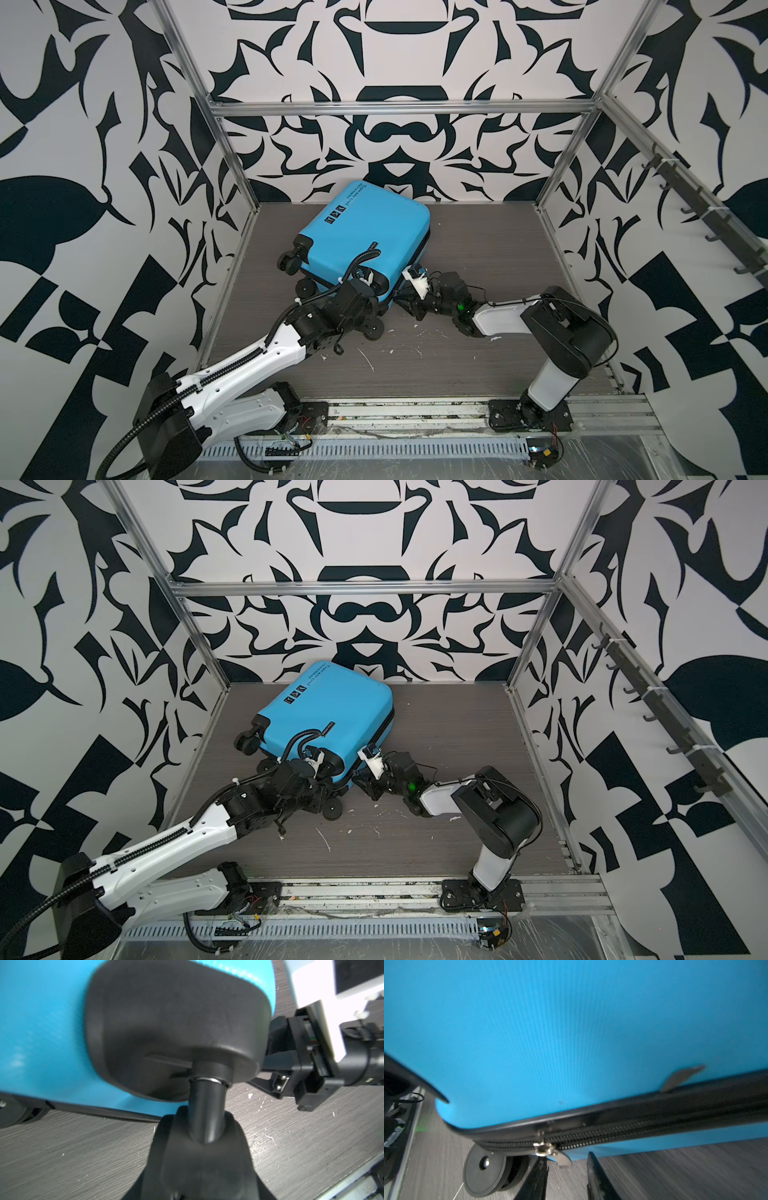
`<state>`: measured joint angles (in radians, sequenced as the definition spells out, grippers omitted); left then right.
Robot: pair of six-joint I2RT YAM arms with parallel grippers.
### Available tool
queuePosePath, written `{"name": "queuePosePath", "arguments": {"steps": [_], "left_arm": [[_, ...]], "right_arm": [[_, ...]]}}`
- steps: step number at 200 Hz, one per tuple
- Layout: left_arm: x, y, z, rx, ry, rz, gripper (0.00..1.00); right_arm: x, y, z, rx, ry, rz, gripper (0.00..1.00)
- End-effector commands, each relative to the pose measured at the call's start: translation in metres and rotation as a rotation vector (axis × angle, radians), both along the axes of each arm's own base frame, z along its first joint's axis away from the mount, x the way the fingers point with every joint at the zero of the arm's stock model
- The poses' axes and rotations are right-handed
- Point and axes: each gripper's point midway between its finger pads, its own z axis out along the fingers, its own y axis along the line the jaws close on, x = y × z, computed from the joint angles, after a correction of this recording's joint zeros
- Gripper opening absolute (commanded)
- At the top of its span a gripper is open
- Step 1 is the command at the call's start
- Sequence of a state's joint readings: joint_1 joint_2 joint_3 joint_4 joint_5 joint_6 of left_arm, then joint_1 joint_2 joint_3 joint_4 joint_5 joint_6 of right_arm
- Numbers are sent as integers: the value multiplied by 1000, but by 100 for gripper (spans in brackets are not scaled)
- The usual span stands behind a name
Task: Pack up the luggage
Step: 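Pinch the silver zipper pull with the right gripper while the left holds the wheel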
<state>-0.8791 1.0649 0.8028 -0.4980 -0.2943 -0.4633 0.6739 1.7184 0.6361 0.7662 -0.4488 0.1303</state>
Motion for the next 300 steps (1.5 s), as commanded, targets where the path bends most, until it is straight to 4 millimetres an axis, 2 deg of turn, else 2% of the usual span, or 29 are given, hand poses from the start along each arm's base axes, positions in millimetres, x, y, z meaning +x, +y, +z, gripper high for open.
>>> {"name": "queuePosePath", "arguments": {"steps": [1, 47, 93, 178, 192, 219, 243, 300], "left_arm": [[1, 19, -5, 32, 23, 90, 0], [2, 18, -4, 36, 24, 90, 0], [1, 19, -5, 38, 27, 90, 0], [1, 19, -5, 39, 29, 91, 0], [1, 19, -6, 39, 28, 92, 0], [0, 21, -5, 40, 29, 94, 0], [0, 22, -4, 41, 29, 95, 0], [-3, 30, -9, 56, 45, 103, 0]], "right_arm": [[4, 16, 35, 97, -62, 42, 34], [14, 13, 36, 117, -74, -14, 29], [22, 9, 41, 161, -68, -49, 18], [20, 7, 47, 178, -58, -48, 3], [20, 7, 47, 174, -56, -51, 5], [20, 5, 45, 167, -50, -61, 23], [20, 4, 44, 166, -51, -56, 32], [16, 8, 54, 197, -48, 21, 35]]}}
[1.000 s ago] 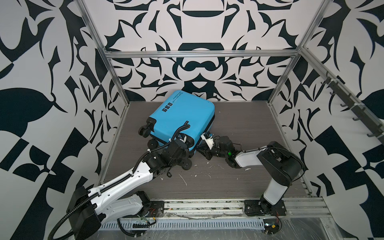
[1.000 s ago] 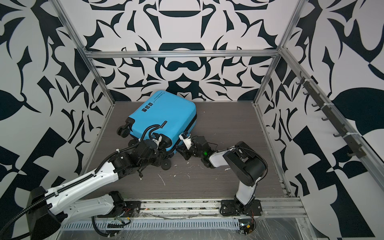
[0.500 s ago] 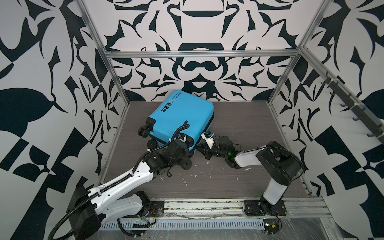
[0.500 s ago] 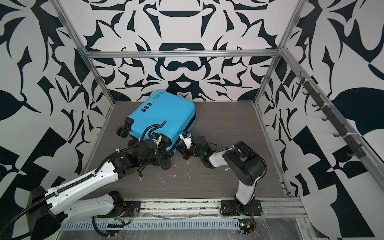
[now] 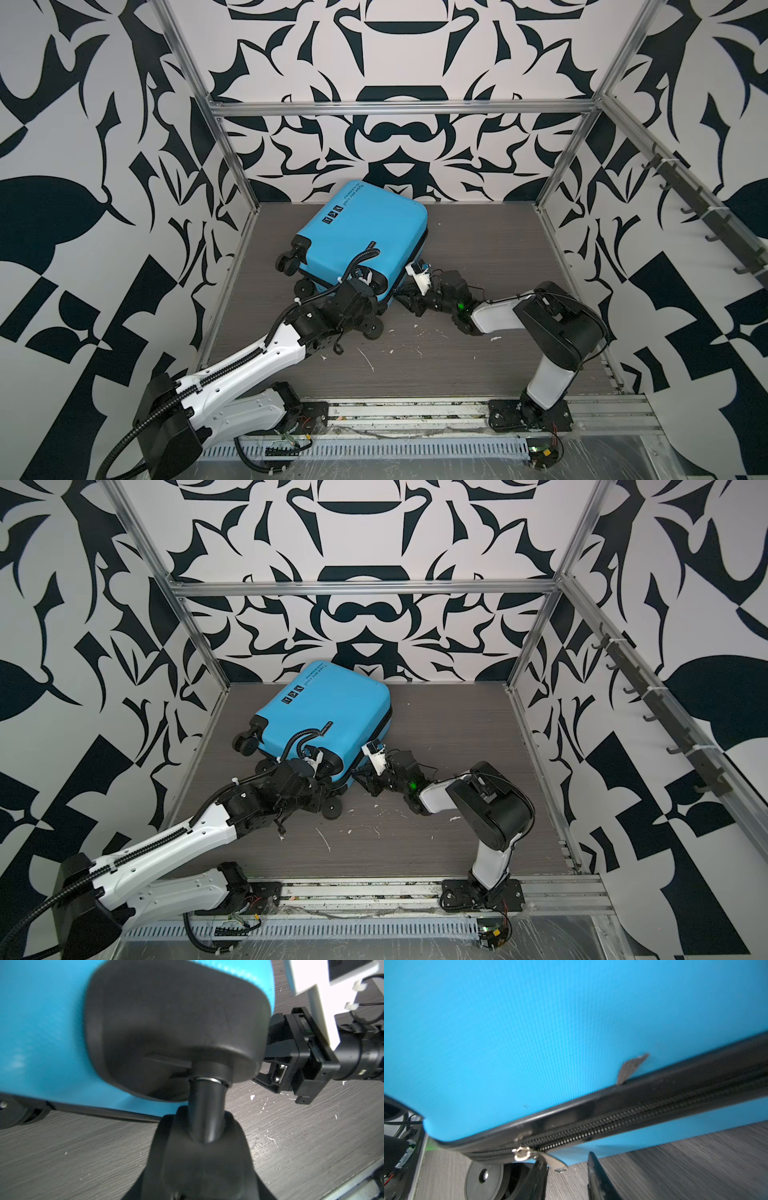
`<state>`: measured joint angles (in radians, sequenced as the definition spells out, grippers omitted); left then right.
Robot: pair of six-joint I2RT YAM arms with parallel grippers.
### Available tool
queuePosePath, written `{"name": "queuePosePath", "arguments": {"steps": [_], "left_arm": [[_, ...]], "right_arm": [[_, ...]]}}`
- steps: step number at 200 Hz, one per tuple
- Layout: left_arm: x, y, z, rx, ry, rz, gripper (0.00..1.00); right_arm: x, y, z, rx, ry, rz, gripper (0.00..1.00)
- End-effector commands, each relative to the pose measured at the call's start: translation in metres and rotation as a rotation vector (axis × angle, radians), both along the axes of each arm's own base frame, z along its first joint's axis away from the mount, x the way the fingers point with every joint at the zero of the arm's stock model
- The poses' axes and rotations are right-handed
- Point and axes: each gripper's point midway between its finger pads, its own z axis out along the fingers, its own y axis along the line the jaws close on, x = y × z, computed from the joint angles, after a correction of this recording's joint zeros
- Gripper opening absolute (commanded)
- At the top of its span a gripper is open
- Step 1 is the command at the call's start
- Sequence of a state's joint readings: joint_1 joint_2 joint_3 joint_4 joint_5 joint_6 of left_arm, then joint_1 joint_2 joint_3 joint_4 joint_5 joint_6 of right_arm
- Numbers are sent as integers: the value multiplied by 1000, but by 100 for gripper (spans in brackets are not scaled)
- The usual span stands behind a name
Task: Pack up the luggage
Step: 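Pinch the silver zipper pull with the right gripper while the left holds the wheel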
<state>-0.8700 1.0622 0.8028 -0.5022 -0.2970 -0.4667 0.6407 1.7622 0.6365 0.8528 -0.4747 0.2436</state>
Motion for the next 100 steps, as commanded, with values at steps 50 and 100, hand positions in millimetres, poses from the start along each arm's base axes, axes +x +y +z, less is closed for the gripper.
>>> {"name": "queuePosePath", "arguments": {"steps": [50, 100], "left_arm": [[-4, 27, -10, 52, 56, 91, 0], [-5, 28, -12, 58, 65, 93, 0]], "right_arm": [[-5, 20, 54, 133, -111, 136, 32], [-3, 27, 57, 146, -110, 165, 28]]}}
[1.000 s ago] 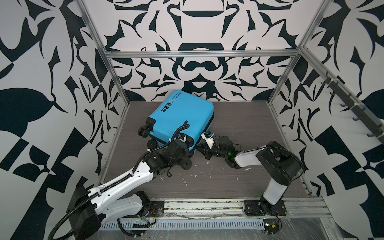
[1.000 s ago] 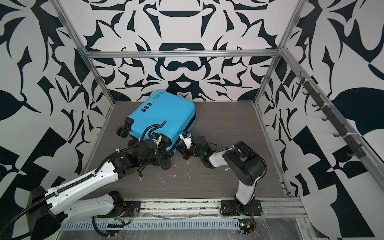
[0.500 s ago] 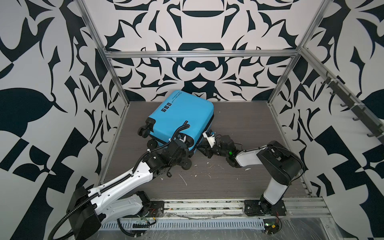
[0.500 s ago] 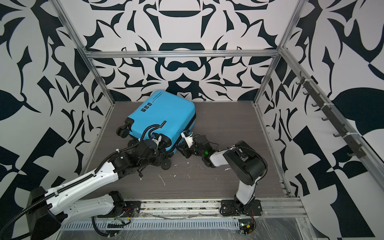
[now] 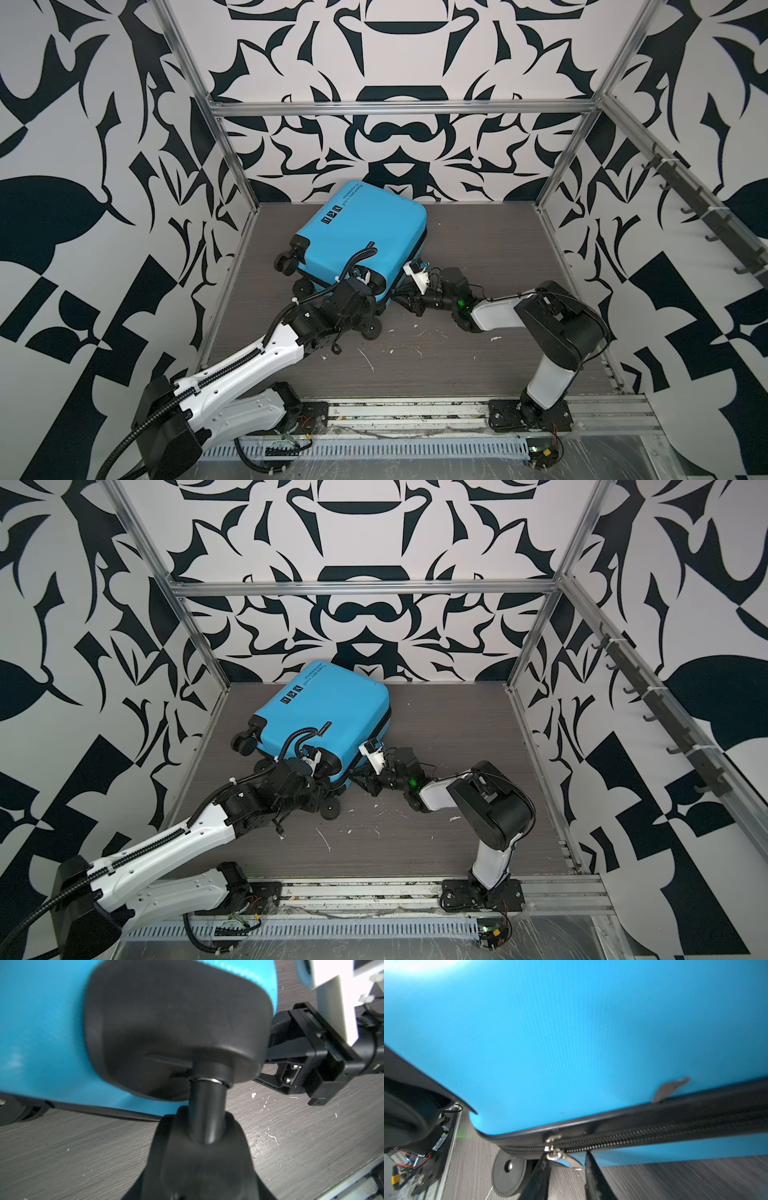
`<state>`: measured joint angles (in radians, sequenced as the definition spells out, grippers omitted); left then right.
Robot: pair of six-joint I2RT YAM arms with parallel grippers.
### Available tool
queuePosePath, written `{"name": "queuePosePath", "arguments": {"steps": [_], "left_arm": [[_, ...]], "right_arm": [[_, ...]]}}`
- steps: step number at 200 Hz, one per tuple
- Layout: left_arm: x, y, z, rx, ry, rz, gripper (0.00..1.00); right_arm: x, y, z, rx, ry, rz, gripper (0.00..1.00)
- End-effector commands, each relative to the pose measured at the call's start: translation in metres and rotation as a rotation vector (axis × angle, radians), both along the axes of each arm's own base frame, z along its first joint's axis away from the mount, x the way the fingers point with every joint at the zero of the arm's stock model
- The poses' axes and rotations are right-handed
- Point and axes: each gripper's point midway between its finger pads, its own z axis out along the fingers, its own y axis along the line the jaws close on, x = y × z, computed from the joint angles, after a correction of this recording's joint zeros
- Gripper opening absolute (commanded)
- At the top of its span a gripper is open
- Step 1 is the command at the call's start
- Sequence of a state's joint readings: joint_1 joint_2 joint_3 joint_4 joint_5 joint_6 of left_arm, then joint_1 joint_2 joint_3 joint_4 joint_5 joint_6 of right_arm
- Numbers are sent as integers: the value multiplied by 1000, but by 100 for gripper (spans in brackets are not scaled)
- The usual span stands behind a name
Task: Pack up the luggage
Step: 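Pinch the silver zipper pull with the right gripper while the left holds the wheel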
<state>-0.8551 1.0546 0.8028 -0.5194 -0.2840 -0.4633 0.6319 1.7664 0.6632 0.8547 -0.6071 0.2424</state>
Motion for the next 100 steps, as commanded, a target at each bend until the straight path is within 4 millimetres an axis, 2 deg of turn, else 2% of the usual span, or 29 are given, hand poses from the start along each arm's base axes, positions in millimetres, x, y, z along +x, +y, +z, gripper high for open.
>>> {"name": "queuePosePath", "arguments": {"steps": [1, 100], "left_arm": [[-4, 23, -11, 57, 52, 89, 0], [-3, 22, -10, 56, 57, 89, 0]], "right_arm": [[9, 16, 44, 101, -112, 47, 28], [11, 14, 37, 101, -83, 30, 5]]}}
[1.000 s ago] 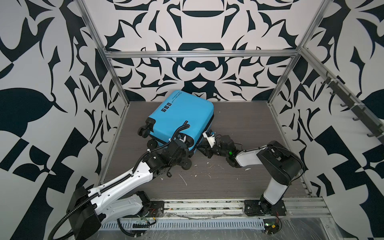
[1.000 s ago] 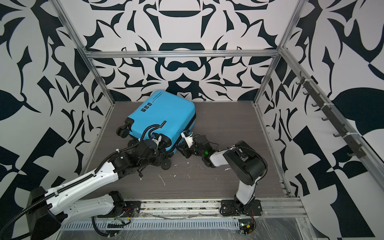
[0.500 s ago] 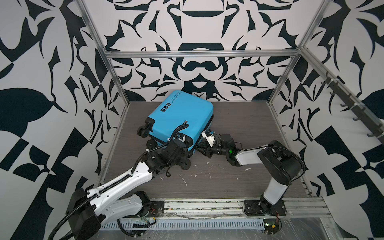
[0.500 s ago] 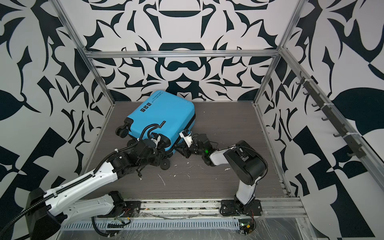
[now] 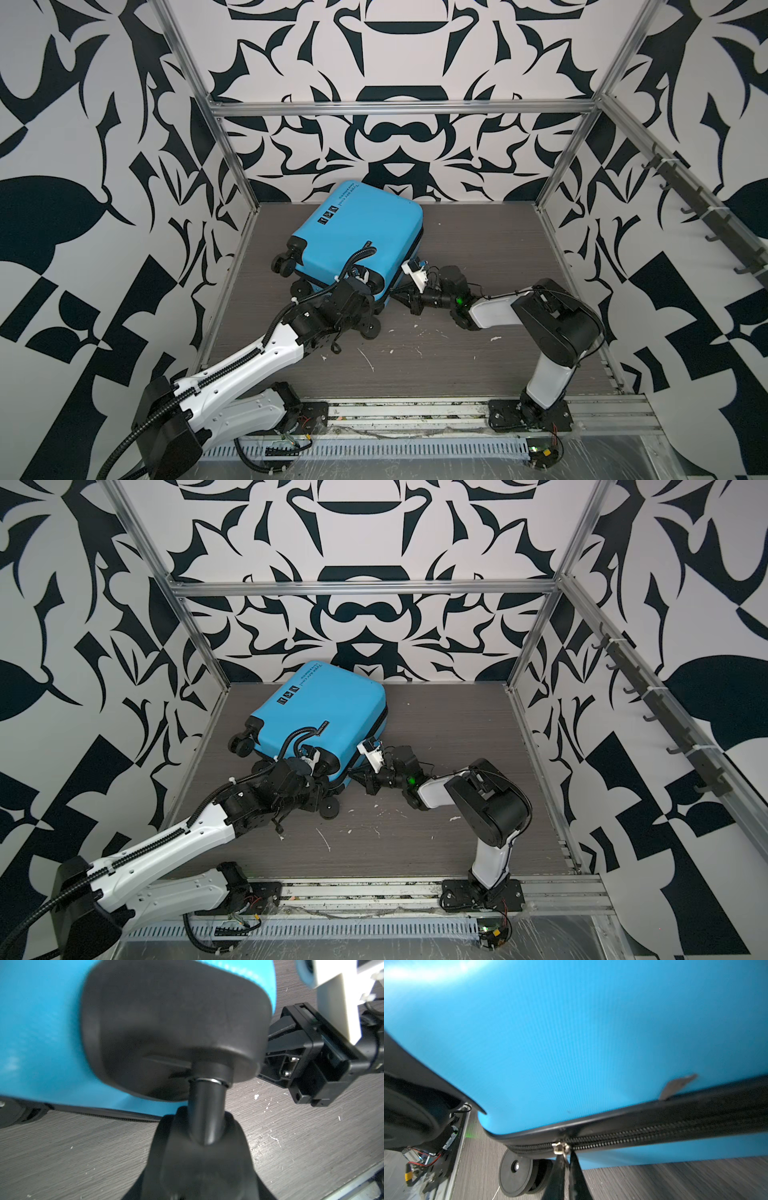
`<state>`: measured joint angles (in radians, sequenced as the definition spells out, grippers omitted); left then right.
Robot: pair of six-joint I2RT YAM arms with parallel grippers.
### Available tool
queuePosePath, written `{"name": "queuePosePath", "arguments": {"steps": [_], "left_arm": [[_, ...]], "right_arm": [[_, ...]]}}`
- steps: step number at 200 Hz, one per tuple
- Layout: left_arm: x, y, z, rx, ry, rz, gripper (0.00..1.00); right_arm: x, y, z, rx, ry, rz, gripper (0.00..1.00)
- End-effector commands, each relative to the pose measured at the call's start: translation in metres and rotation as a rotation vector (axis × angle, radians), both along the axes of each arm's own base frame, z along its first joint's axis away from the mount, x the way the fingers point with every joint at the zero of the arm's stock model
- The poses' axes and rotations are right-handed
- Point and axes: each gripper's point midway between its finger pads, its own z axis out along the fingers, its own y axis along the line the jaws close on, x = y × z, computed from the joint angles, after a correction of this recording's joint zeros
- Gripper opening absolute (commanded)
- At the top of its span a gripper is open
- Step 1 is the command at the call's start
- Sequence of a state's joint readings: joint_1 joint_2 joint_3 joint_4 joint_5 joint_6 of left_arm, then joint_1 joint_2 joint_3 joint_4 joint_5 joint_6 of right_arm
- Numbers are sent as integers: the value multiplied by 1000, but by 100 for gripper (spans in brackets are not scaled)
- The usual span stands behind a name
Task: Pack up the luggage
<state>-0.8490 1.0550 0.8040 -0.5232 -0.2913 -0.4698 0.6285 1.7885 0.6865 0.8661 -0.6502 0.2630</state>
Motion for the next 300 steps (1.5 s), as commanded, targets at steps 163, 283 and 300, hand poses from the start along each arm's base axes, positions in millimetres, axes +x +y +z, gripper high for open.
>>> {"name": "queuePosePath", "arguments": {"steps": [163, 283, 300], "left_arm": [[-6, 16, -7, 34, 57, 65, 0], [-11, -3, -2, -17, 80, -24, 0], [-12, -5, -1, -29, 86, -33, 0]], "right_arm": [[28, 5, 30, 125, 10, -123, 0], [74, -53, 32, -135, 79, -563, 0], [84, -64, 31, -147, 88, -619, 0]]}}
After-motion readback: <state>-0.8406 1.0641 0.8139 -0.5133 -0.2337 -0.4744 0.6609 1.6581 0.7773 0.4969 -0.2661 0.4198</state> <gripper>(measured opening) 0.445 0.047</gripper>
